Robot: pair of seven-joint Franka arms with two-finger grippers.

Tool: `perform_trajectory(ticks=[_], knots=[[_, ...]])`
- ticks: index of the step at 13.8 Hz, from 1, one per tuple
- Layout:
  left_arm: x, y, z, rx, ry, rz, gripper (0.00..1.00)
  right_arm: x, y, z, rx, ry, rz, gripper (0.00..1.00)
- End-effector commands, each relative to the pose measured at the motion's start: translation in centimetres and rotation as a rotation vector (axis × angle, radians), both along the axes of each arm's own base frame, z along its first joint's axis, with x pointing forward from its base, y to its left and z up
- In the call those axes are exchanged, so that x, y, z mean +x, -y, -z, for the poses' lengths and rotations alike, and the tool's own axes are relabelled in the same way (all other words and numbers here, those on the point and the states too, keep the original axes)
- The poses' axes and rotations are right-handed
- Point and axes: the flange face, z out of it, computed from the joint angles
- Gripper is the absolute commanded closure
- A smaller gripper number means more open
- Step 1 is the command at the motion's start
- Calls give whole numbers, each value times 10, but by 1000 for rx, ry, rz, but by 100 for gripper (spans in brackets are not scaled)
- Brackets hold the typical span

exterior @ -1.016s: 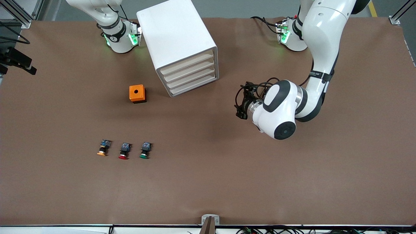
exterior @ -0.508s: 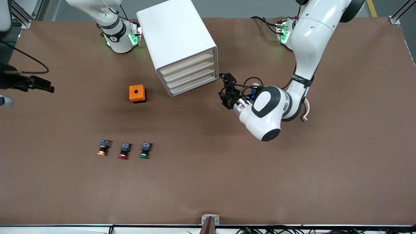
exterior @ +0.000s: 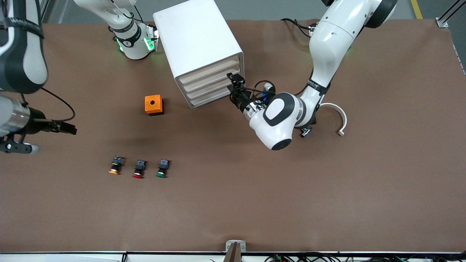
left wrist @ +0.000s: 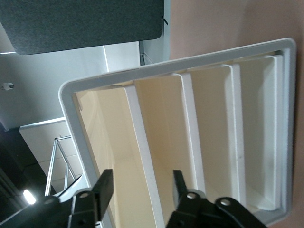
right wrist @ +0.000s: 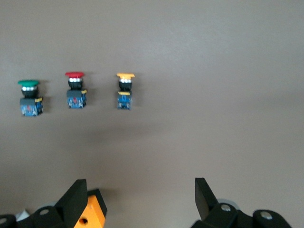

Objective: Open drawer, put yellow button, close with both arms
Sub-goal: 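Grasp the yellow button with the right gripper while the left gripper holds the drawer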

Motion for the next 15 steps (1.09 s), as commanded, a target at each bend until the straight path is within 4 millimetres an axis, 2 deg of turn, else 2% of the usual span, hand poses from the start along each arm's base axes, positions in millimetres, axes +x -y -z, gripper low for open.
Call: perform_trajectory(ticks=[1, 3, 6, 9, 12, 15], knots=[[-7, 10, 7, -2, -44, 14, 44, 15, -9, 50, 47, 21, 62, 0], [-16, 18, 11, -1, -54, 30, 45, 20, -27, 84, 37, 57, 68, 0], [-29, 27, 16, -5, -76, 49, 45, 18, -43, 129, 24, 106, 96, 0], [-40, 28, 26, 16, -111, 59, 47, 20, -39, 173, 11, 125, 103, 0], [-52, 31, 33, 37, -133, 73, 56, 24, -32, 205, 0, 138, 118, 0], [-64, 42, 29, 18, -142, 96, 64, 25, -31, 223, -5, 141, 131, 1]])
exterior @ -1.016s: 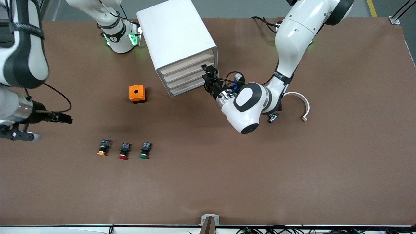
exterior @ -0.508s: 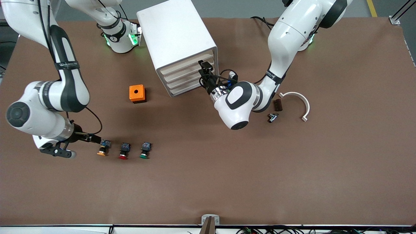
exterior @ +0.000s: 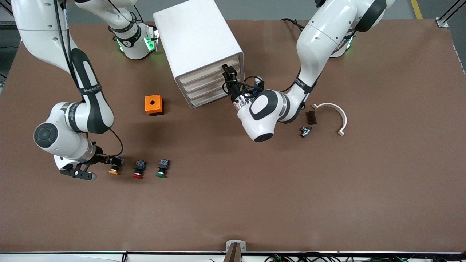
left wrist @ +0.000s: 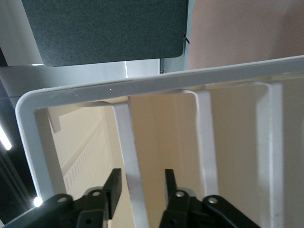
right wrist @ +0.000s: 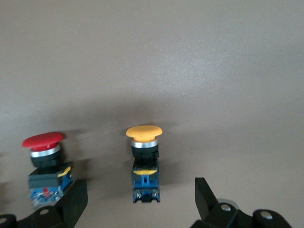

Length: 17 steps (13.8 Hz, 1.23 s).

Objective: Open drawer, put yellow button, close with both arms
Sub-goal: 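Grasp the yellow button with the right gripper while the left gripper holds the drawer, then pull the drawer open with the left gripper while the right gripper lifts the button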

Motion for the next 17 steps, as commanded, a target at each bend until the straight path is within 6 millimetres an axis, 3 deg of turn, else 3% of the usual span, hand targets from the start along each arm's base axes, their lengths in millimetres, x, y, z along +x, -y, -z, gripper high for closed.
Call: perform_trajectory(ticks=[1, 7, 8, 11, 12, 14, 17], knots=[[-10, 9, -4, -7, -32, 7, 65, 0, 1, 14, 9, -2, 43, 1], [-17, 13, 4, -9, -40, 20, 71, -4, 0, 43, 2, -28, 47, 6], [-18, 14, 6, -6, -44, 21, 74, -4, 0, 45, 2, -33, 47, 15], [-23, 17, 9, -26, -39, 33, 79, -6, -2, 46, 4, -43, 53, 66], [-23, 17, 9, -39, -35, 34, 83, -6, -3, 46, 6, -43, 55, 79], [-23, 17, 10, -37, -37, 34, 88, -6, -4, 47, 6, -45, 55, 96], [-17, 13, 9, -35, -37, 22, 91, -6, -9, 28, 13, -77, 50, 100]])
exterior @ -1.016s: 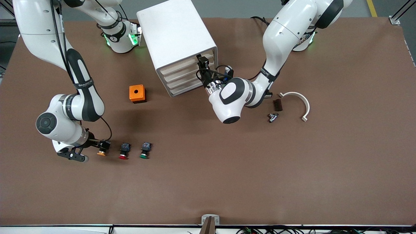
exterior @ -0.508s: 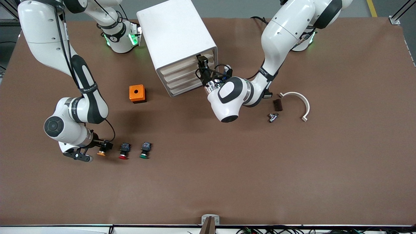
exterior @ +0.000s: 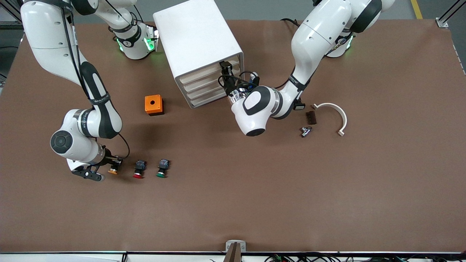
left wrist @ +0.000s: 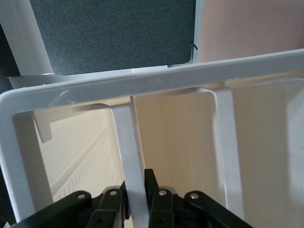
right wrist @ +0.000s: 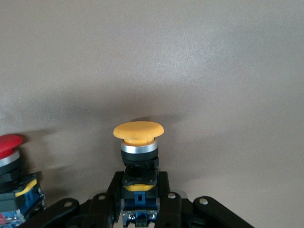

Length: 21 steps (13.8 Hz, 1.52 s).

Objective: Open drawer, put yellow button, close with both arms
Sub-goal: 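Pull the drawer open with the left gripper while the right gripper lifts the button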

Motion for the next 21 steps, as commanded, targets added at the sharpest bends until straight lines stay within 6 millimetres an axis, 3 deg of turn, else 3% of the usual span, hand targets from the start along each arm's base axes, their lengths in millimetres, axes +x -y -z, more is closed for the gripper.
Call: perform_trajectory(ticks=[1, 7, 9, 11, 13, 17, 21], knots=[[6, -3, 3, -18, -8, -17, 91, 3, -8, -36, 25, -22, 11, 100], [43, -36, 11, -7, -18, -93, 89, 1, -62, -178, 45, -137, 83, 100], [61, -53, 11, -9, -17, -133, 89, -11, -92, -213, 46, -132, 122, 100], [77, -70, 14, -5, -19, -168, 88, -29, -136, -243, 90, -148, 198, 100], [91, -85, 14, -7, -17, -199, 88, -45, -183, -264, 110, -140, 271, 100], [106, -103, 14, -9, -14, -233, 84, -81, -286, -285, 110, -124, 386, 100], [108, -106, 15, -9, -8, -237, 79, -118, -362, -292, 118, -93, 473, 100]])
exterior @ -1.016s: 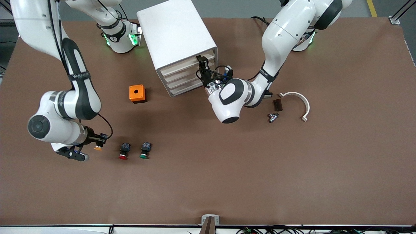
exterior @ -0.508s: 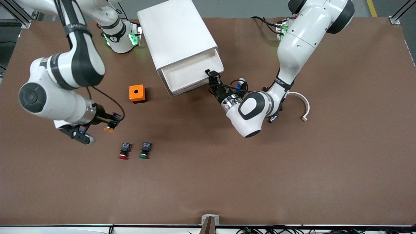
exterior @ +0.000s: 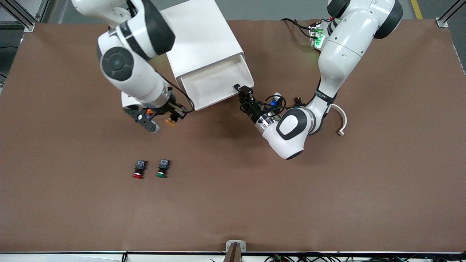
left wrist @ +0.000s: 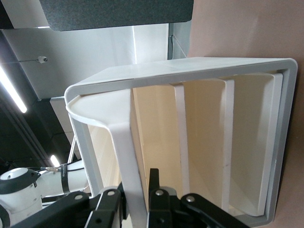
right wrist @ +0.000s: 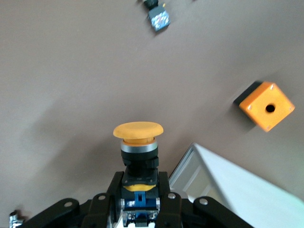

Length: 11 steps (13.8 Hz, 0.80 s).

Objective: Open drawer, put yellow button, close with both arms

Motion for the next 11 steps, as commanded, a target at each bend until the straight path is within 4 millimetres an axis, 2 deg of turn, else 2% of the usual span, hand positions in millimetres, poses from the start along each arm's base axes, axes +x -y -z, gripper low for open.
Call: perform_trajectory(ticks=[1, 2, 3, 4, 5, 8, 11], knots=[[8, -10, 10, -6, 10, -14, 64, -21, -38, -8, 24, 24, 83, 100], [9, -11, 10, -3, 10, -15, 60, -29, -54, -5, 24, 34, 108, 100], [13, -14, 7, -8, 14, -23, 45, -39, -68, -5, 28, 41, 121, 100], [19, -15, -1, -26, 29, -30, 24, -47, -80, -5, 27, 41, 128, 100], [26, -16, -9, -48, 44, -44, 17, -53, -88, -5, 28, 42, 138, 100], [50, -19, -41, -258, 238, -36, 6, -84, -118, 6, 8, 25, 183, 100], [69, -25, -61, -396, 403, -21, 1, -118, -141, 24, -55, 24, 239, 100]])
